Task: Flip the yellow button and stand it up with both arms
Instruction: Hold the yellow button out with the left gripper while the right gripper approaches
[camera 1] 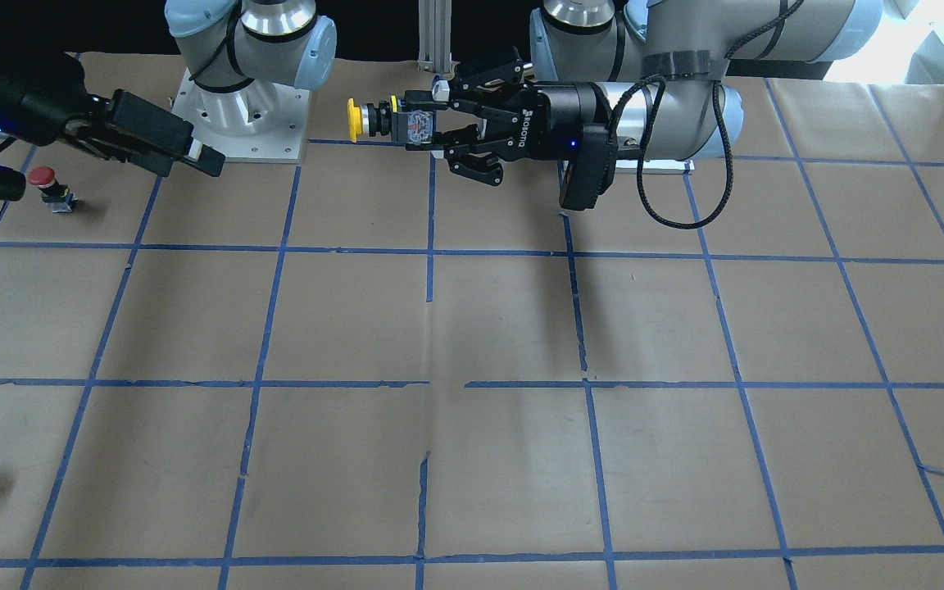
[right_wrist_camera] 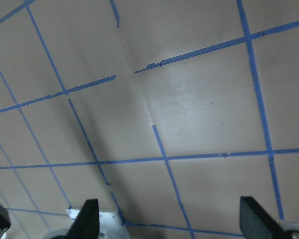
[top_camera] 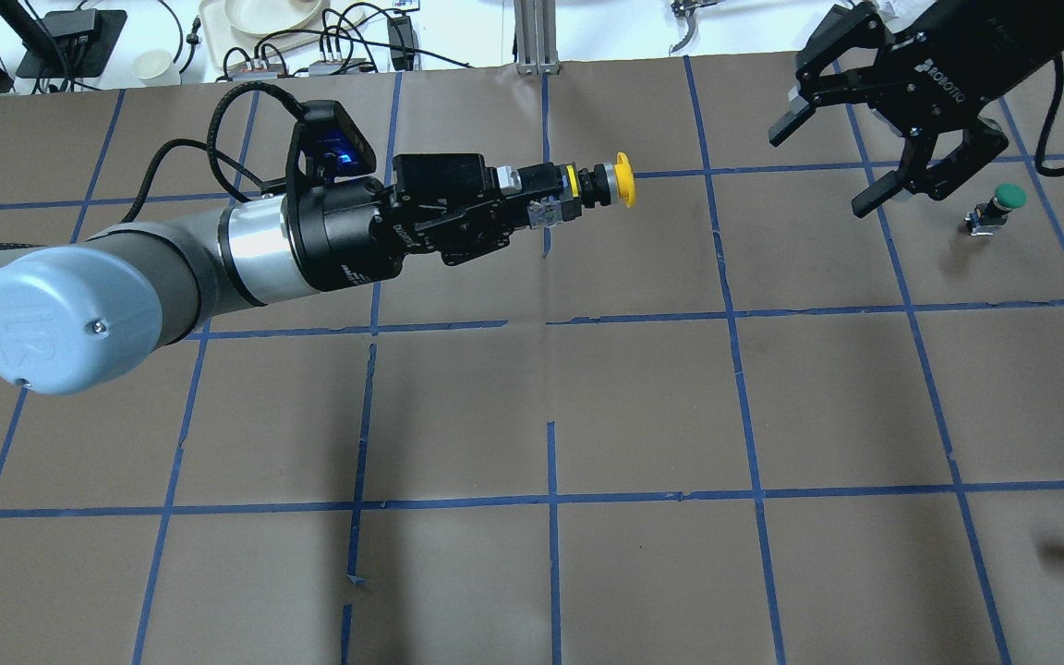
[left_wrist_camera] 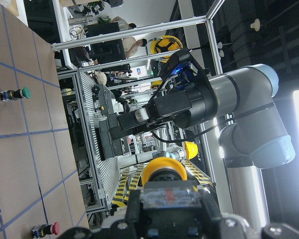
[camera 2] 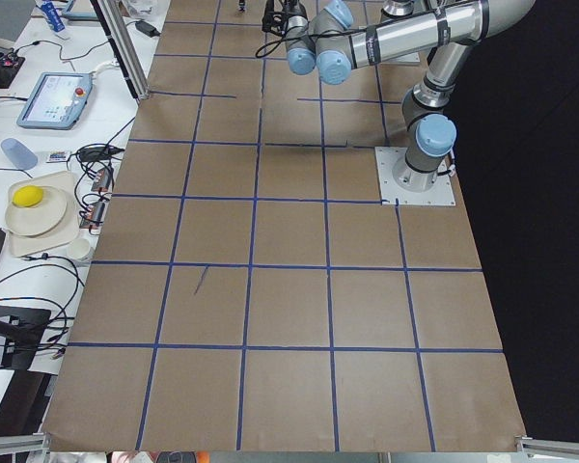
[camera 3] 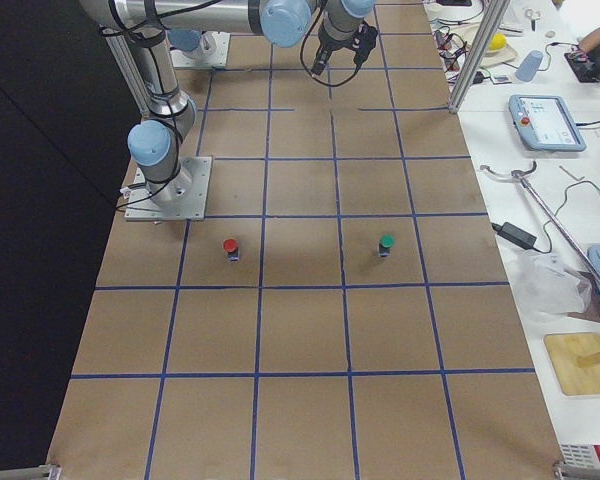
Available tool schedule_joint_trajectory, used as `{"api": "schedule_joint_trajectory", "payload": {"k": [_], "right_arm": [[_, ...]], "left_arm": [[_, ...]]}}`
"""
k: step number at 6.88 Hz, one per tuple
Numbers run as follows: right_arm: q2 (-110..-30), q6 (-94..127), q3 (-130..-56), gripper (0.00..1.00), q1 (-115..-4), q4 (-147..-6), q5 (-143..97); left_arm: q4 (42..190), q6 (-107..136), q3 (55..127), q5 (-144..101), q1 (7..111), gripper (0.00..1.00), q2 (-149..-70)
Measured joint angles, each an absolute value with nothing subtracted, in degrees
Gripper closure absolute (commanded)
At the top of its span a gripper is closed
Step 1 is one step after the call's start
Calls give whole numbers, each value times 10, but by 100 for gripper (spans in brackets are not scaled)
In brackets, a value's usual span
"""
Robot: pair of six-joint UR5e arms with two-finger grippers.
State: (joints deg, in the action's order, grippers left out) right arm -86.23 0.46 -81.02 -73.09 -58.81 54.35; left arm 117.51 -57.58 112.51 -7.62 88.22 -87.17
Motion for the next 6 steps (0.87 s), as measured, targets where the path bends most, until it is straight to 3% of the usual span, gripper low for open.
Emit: {"api": "schedule_joint_trajectory", "payload": {"k": [3,4,6], "right_arm": [[-864,21,-846,3,-694,-421,394],[-862,27,-850,7,-699,-371,354],[-858,50,-853,4,-740,-313,304]], "left_arm": [[1174,-576,1125,-83,888,80,-874],[1174,-576,1125,-87,889,80,-874],[1174,-576,1125,-96,891,80,-875]]}}
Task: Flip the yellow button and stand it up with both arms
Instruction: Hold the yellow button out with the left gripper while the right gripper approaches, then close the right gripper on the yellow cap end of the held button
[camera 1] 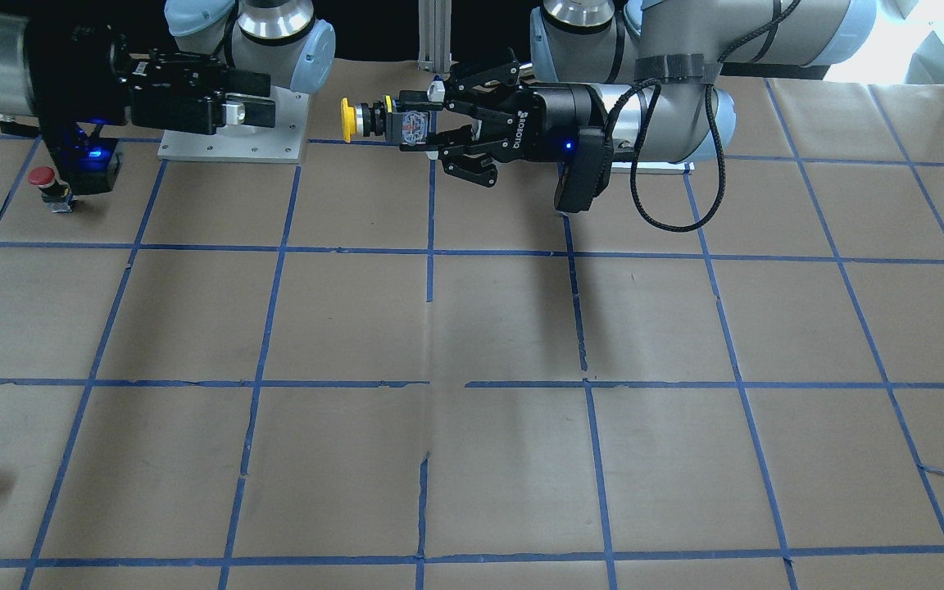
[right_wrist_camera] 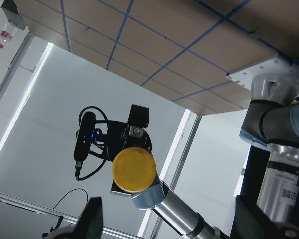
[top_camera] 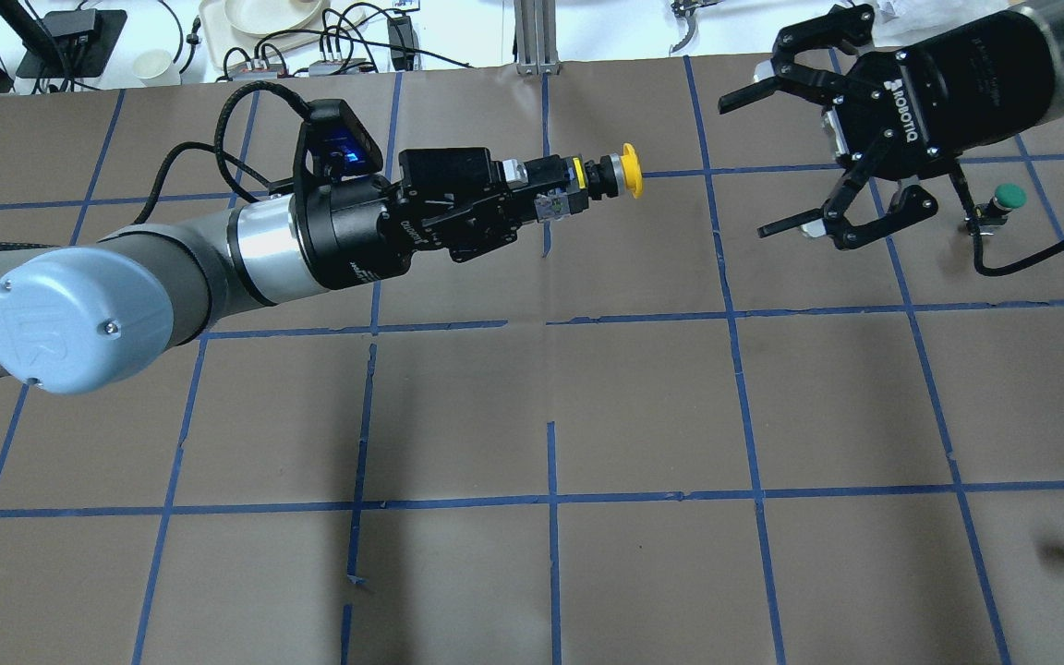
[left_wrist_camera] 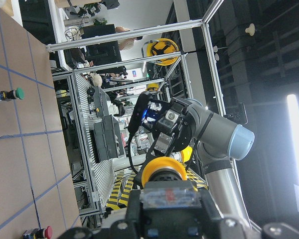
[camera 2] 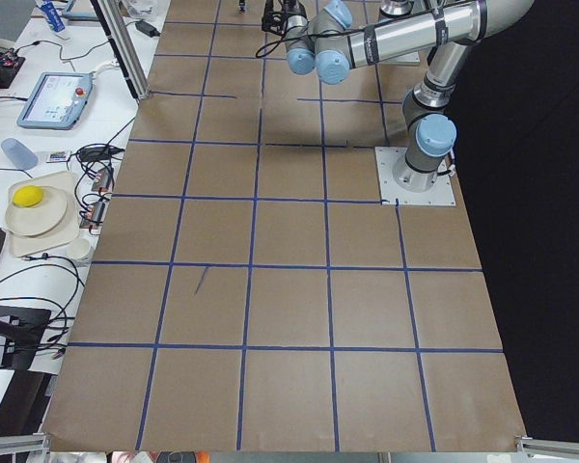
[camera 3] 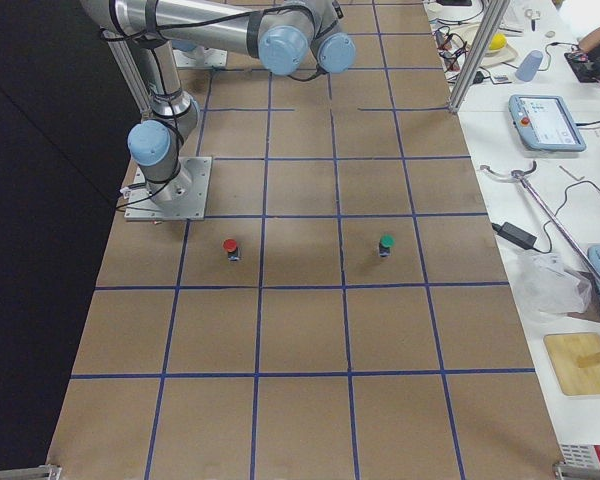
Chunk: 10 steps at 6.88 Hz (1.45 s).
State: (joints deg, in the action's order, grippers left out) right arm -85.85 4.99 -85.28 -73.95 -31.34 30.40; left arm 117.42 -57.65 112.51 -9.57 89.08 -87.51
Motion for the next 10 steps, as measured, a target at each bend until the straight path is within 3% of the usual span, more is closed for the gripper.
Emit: {"api": "schedule_joint_trajectory", "payload": {"k": [3,4,5,6,7,9,10], "right_arm": [[-844,72,-853,5,-791,-327,250],[-840,73,-855,11,-795,-335,247],[-839,73,-859,45,-797,-339,246],[-839,73,-861,68,-798,-341,246],[-839,73,-862,76,-800,-342,246],[-839,73,-862,79,-812,-347,246],[-839,73,-862,79,-816,-349,246]], "left_arm": [[1174,-577,1125,-99,894,80,-875],[1174,-577,1125,-99,894,80,-875],[1174,-577,1125,-99,894,80,-875],[1174,-577,1125,-100,895,80,-875],[1174,-577,1125,-100,895,79,-874],[1174,-577,1125,-99,895,76,-874],[1174,-577,1125,-97,895,52,-874]]}}
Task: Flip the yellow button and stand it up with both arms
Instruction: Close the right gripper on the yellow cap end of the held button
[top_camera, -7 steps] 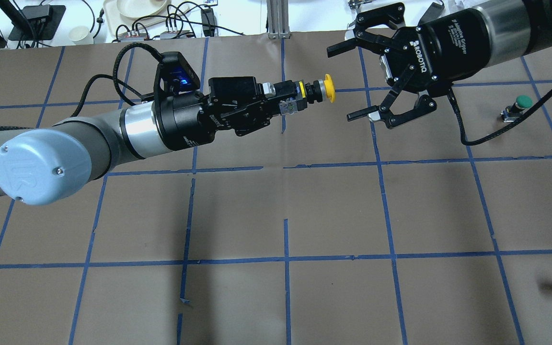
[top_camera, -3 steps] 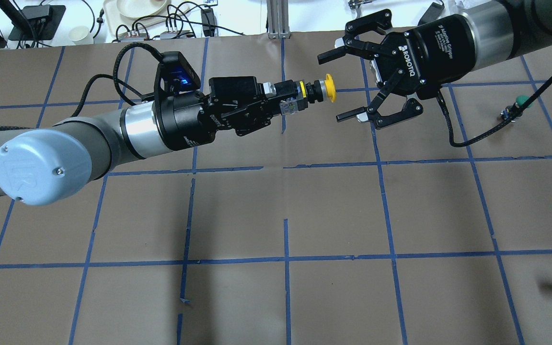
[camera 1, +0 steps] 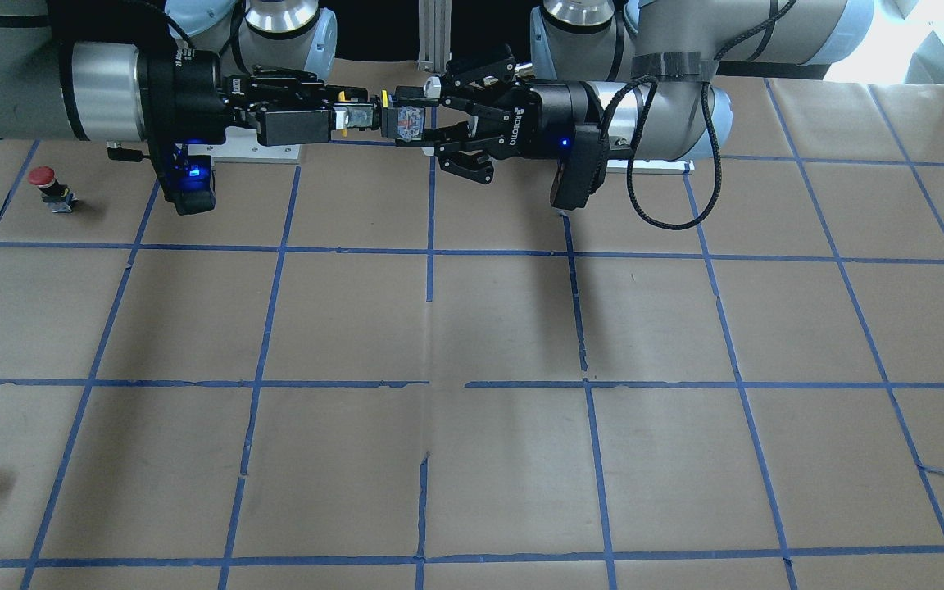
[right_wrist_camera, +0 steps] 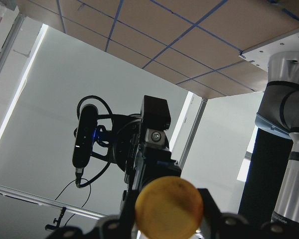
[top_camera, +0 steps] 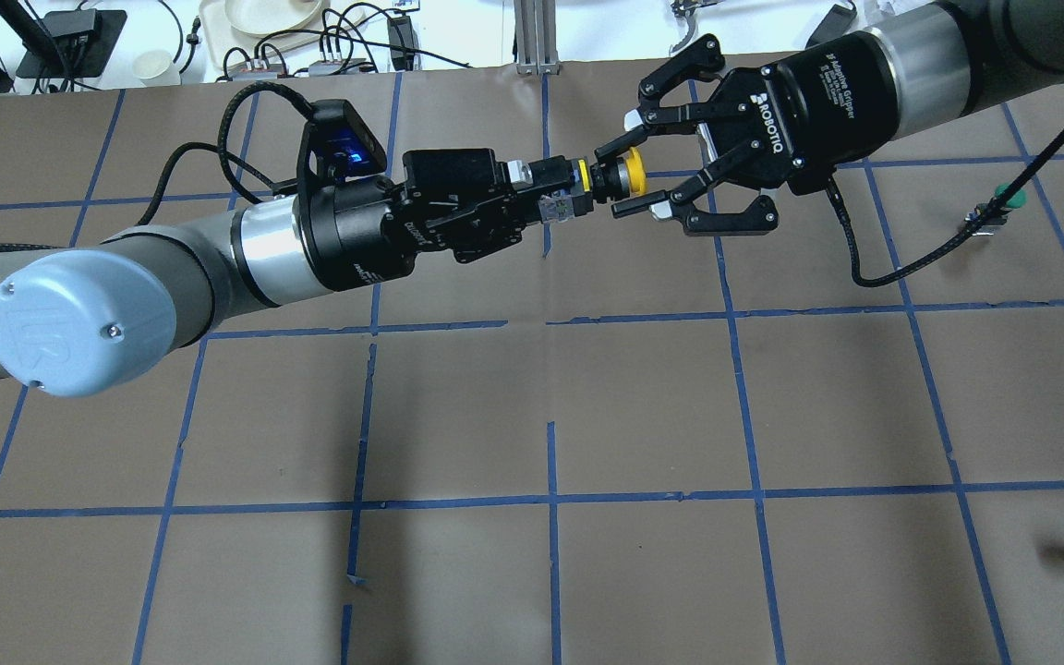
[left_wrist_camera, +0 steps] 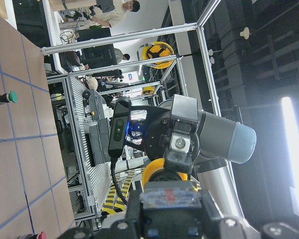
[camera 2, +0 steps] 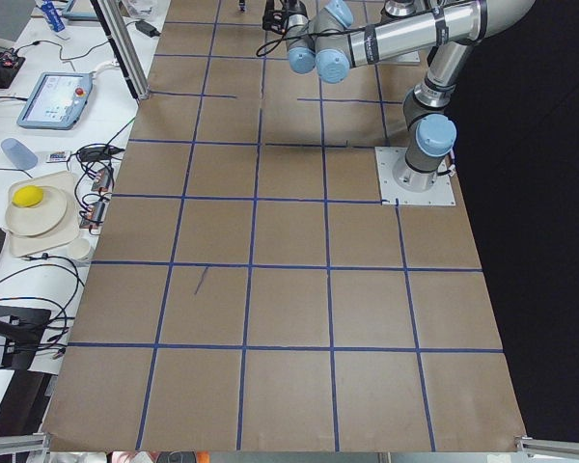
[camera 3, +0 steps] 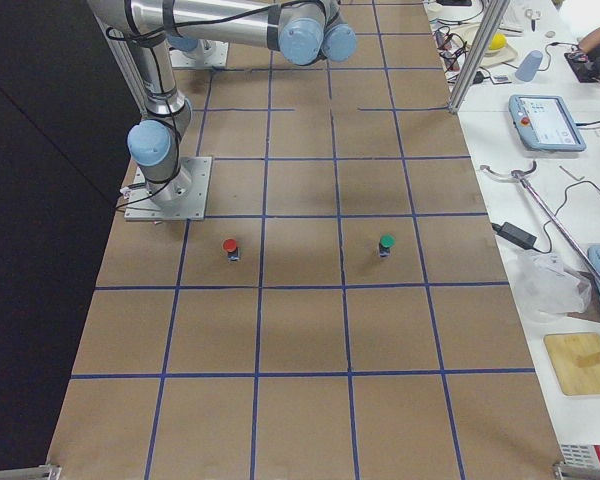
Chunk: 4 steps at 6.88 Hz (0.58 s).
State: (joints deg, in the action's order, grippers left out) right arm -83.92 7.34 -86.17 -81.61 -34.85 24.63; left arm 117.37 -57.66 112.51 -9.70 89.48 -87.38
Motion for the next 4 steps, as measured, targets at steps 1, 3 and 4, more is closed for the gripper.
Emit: {"api": "schedule_joint_trajectory", "payload": {"k": [1,3,4], "right_arm": [[-839,73,-861,79,-818,-349,249],[-837,73,-857,79,-819,-350,251],[-837,73,-856,78,-818,-350,251]], "left_arm": [[1174,-577,1125,-97,895,1,-874],[1174,-577,1124,-95,895,0,-873],[1173,-577,1124,-95,895,0,-873]]}}
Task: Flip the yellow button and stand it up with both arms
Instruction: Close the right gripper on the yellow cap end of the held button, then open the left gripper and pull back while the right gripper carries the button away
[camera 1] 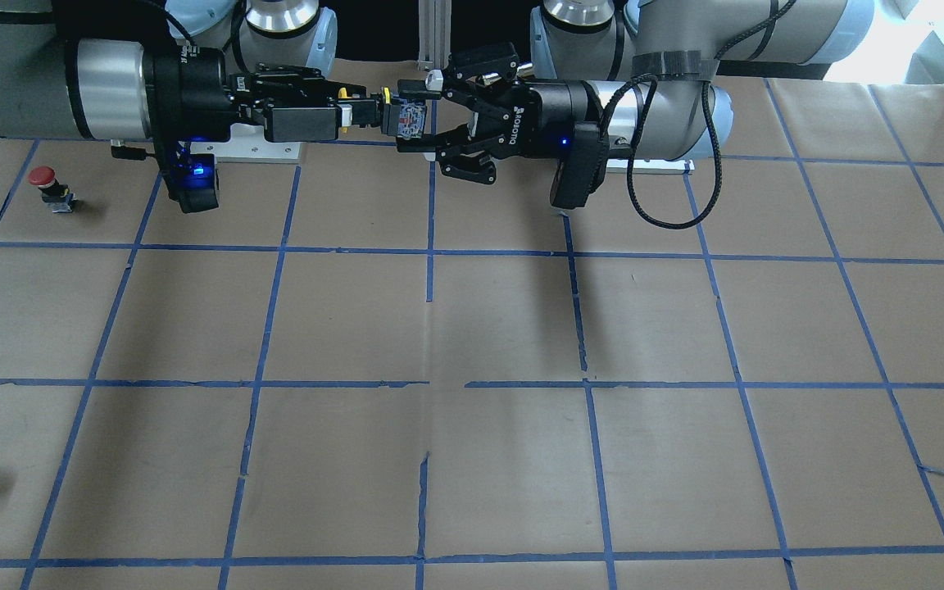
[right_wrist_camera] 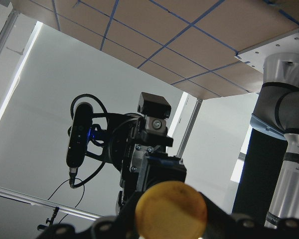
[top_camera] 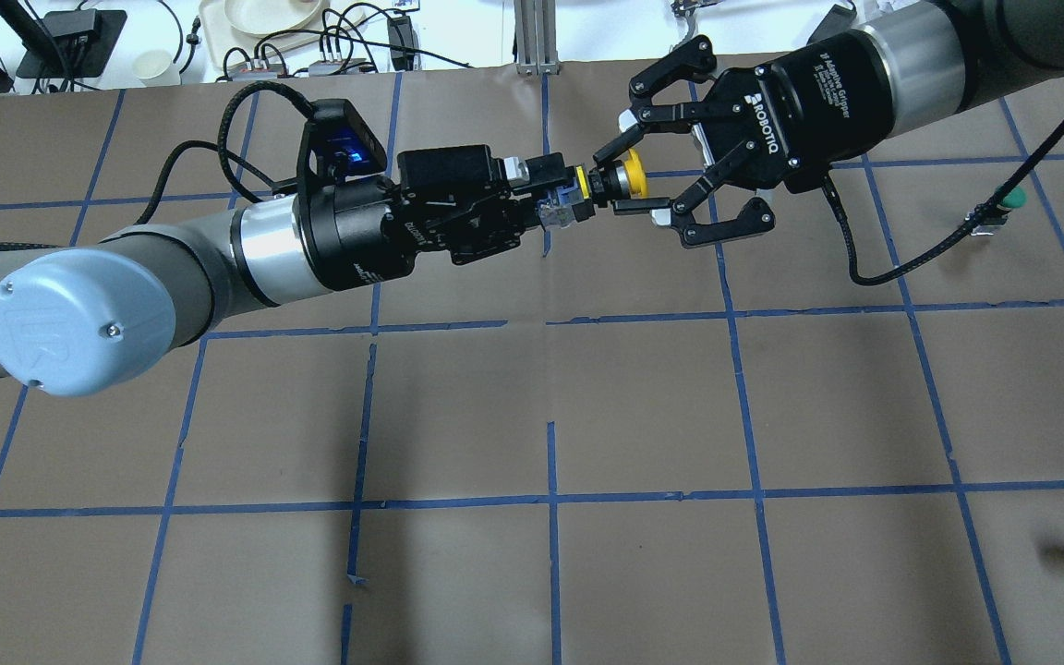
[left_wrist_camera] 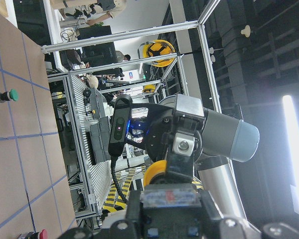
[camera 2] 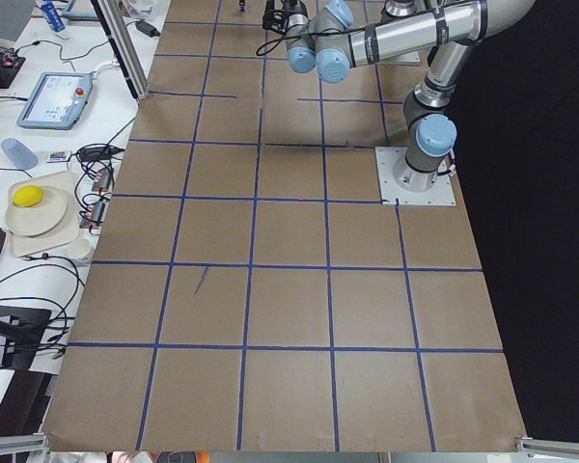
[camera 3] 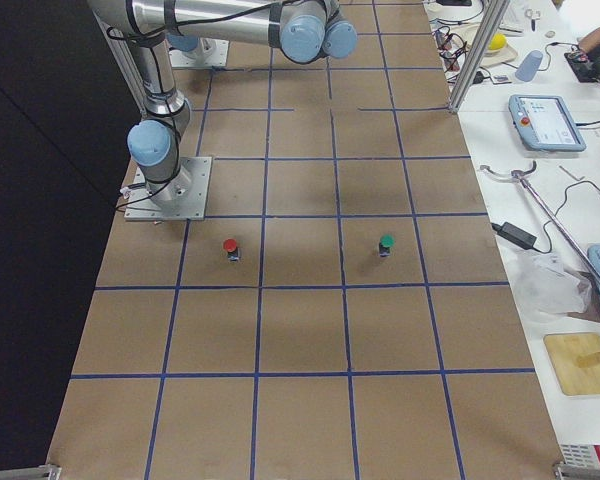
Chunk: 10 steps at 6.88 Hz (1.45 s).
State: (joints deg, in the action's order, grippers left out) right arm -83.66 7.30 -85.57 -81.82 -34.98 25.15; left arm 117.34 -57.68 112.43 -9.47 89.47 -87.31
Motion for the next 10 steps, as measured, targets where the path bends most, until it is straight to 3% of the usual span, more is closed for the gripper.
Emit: {"api": "schedule_joint_trajectory", "payload": {"k": [4,10], "right_arm": [[-837,78,-834,78,-766,-391,352],[-859,40,-844,83,-710,-665,809]], "left_arm": [[1171,-519,1080,-8,877,2,-873],[1090,-421,988,307,845,1,-955]]}}
